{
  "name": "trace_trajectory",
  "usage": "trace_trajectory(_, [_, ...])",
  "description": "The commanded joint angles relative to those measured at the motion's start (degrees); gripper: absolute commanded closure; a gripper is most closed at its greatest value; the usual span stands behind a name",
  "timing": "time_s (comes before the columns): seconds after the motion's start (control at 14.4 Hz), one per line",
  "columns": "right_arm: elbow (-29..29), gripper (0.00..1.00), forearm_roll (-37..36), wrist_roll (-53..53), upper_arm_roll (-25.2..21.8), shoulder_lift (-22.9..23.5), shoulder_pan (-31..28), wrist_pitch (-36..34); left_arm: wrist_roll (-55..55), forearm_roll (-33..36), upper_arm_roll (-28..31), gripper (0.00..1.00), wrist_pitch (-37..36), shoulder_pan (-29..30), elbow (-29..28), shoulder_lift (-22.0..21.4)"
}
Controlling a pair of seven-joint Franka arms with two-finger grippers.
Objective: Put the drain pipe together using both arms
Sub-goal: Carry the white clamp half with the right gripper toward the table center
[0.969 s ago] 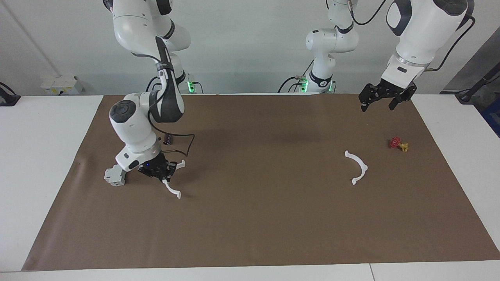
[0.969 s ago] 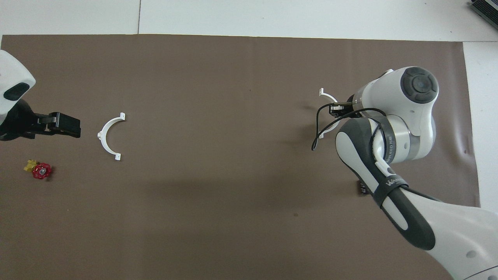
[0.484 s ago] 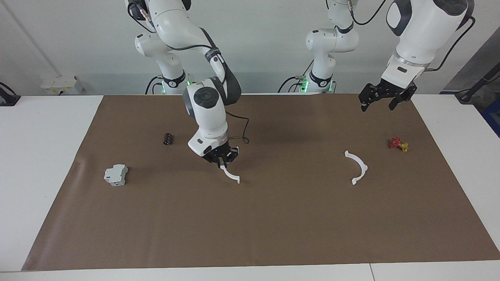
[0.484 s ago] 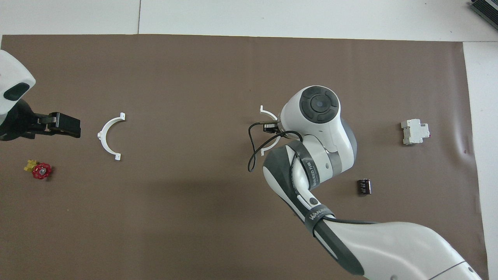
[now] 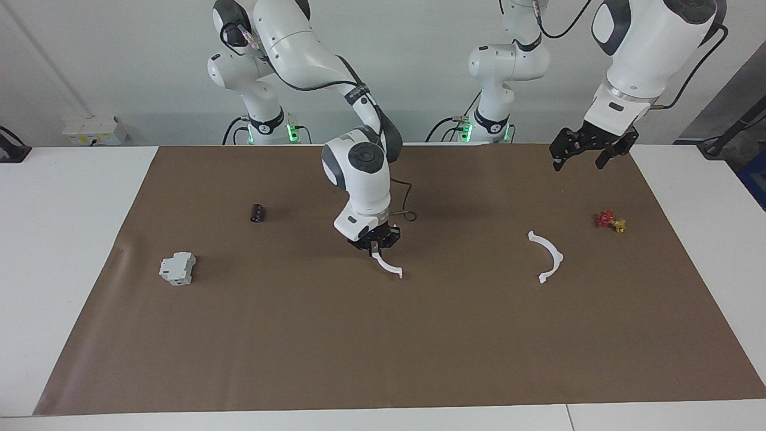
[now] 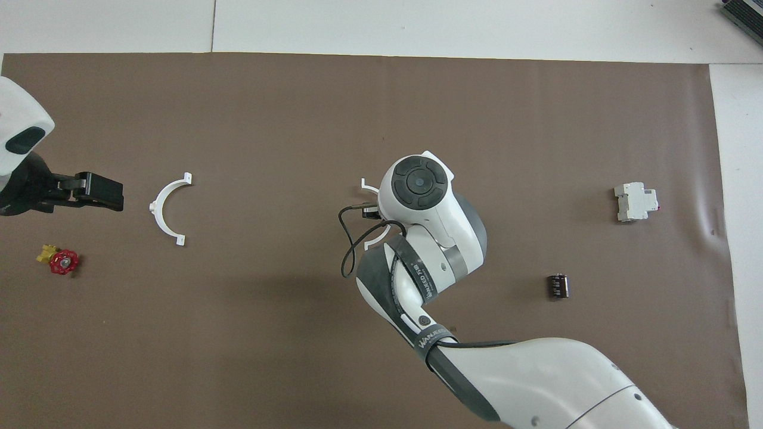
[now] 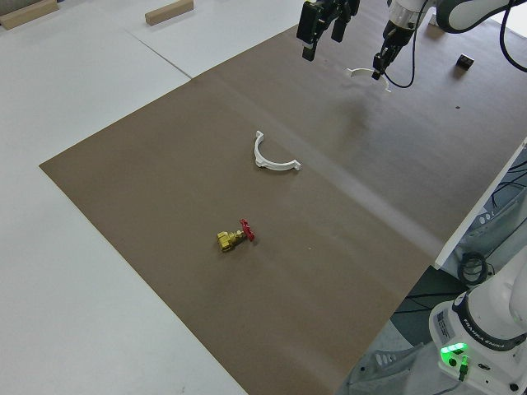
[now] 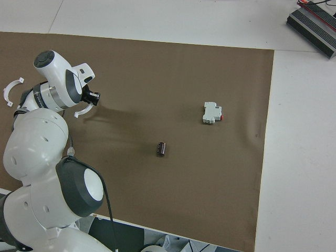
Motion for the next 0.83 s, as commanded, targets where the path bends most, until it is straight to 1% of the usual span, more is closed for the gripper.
trace_trajectory(0.0, [0.58, 1.0, -0.8, 2.03, -0.15, 1.7, 1.0, 2.68, -0.23, -0.81, 0.68, 0.0, -0.65, -0.67, -0.6, -0.94])
trace_trajectory(0.28, [0.5, 1.0, -1.33, 2.03, -0.23, 1.88, 1.28, 2.42, -0.23, -0.81, 0.68, 0.0, -0.56, -0.67, -0.6, -0.94])
trace_trajectory(0.35, [0.58, 1.0, -1.85, 2.03, -0.32, 1.7, 1.45, 1.12, -0.23, -0.81, 0.68, 0.0, -0.56, -0.67, -0.6, -0.94])
trace_trajectory(0.42, [1.02, 1.0, -3.86, 2.03, -0.32, 1.61, 1.28, -1.07, -0.23, -0.81, 0.68, 0.0, -0.56, -0.67, -0.87, -0.94])
trace_trajectory(0.48, [1.02, 1.0, -4.58, 2.03, -0.24, 1.61, 1.01, -1.62, -0.15, -0.81, 0.68, 0.0, -0.47, -0.67, -1.13, -1.29])
trace_trajectory(0.76, [0.85, 1.0, -4.76, 1.77, -0.23, 1.61, 0.75, -0.92, -0.15, -0.81, 0.68, 0.0, -0.38, -0.67, -1.4, -1.38])
